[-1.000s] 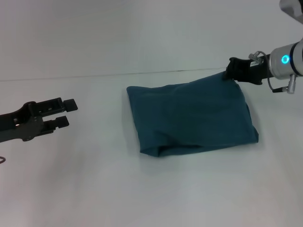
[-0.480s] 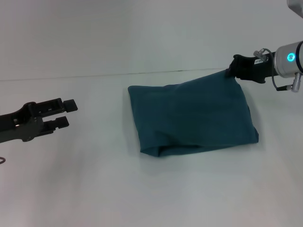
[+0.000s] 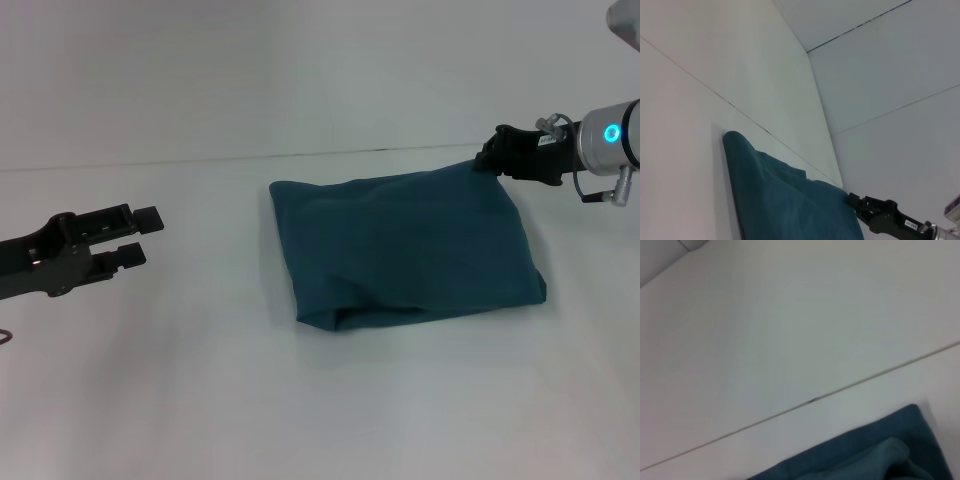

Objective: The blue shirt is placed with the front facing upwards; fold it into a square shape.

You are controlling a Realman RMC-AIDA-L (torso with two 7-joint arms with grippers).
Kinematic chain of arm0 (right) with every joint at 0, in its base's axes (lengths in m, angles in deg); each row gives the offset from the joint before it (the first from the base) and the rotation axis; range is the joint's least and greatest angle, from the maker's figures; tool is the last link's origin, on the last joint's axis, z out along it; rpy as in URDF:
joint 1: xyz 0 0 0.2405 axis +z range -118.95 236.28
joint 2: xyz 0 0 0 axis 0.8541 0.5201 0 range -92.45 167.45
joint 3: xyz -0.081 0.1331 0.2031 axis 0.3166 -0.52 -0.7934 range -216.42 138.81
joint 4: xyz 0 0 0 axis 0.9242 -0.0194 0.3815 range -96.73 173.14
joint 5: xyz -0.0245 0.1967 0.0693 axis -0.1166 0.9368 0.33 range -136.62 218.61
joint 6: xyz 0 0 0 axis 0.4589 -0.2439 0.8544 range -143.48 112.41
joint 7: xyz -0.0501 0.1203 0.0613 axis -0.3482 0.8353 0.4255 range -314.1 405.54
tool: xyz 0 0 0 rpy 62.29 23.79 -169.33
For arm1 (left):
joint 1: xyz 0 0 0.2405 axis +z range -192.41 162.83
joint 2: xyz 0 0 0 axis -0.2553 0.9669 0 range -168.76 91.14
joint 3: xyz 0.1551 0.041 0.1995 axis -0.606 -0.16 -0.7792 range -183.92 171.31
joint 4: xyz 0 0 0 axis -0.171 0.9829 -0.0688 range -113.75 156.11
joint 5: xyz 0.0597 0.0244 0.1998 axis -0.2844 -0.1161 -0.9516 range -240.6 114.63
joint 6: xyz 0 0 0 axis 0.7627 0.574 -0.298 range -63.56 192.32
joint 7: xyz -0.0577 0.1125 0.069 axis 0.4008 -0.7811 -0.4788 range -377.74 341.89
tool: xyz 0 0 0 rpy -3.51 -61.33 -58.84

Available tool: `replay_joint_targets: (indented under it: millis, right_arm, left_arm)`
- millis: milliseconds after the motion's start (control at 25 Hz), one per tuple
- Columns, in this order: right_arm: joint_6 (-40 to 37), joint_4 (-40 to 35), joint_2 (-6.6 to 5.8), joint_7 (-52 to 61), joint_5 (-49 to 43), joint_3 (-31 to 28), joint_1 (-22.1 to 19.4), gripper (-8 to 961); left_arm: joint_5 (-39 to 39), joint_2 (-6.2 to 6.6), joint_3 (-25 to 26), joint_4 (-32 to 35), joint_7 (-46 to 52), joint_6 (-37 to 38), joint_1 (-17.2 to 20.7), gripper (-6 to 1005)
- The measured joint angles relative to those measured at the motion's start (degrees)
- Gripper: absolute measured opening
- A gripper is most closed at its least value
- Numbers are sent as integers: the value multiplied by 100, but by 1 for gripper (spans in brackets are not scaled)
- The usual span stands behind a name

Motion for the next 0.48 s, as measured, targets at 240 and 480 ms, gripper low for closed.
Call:
replay_joint_targets:
  millis: [240,480]
  right_arm:
    - [18,-18,-69,54,15,-59,-143,192]
    - [-1040,-247,-314,-18,695,-375,-320,299]
  left_arm:
    - [5,0,0,0,0,-7,13,735]
    - [17,0,0,0,0,-7,25,735]
